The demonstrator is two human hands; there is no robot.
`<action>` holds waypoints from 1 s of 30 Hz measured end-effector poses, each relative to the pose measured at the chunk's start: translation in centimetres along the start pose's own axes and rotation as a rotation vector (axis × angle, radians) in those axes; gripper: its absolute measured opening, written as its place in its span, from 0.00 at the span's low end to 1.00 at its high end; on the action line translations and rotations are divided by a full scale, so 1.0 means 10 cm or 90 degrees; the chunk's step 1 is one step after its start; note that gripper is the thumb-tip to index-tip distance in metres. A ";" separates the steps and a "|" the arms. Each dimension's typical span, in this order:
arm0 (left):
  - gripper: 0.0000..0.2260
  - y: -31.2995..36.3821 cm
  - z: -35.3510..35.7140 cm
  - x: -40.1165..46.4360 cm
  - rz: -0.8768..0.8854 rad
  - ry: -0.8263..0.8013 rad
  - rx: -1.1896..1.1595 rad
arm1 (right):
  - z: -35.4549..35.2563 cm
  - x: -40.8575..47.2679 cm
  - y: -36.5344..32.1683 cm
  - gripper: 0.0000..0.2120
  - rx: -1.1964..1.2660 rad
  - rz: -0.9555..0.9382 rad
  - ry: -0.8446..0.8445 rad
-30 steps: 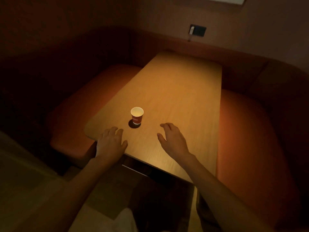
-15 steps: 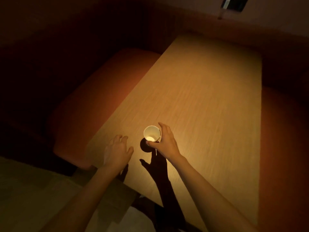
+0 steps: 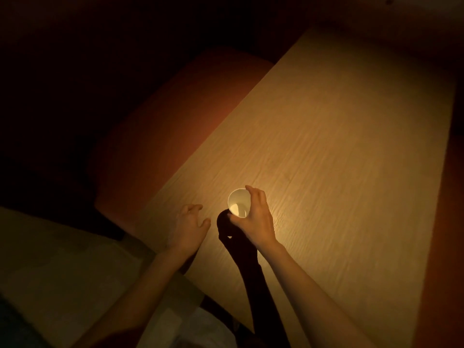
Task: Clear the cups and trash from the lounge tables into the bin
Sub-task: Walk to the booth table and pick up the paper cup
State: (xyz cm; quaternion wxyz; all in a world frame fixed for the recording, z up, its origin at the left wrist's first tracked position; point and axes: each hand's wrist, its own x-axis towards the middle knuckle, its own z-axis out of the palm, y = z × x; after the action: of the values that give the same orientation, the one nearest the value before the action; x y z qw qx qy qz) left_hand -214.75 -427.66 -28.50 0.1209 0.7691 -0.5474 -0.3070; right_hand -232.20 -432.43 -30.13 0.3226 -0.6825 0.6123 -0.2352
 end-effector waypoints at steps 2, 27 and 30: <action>0.19 0.07 -0.06 -0.08 -0.056 -0.008 -0.120 | -0.12 -0.06 -0.10 0.39 0.033 -0.039 0.011; 0.12 -0.89 0.57 -3.90 -0.392 0.346 -1.201 | 0.34 -3.00 -1.10 0.40 0.118 -0.435 -0.494; 0.14 -1.36 0.76 -4.62 -0.425 0.438 -1.320 | 0.74 -3.60 -1.31 0.41 0.100 -0.476 -0.603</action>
State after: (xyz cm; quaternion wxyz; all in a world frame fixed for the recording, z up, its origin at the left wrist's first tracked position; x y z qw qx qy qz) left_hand -218.72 -379.16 -25.85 0.7535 0.4495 0.2637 -0.4008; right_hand -222.95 -395.19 -23.02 0.5047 -0.8559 0.1020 -0.0479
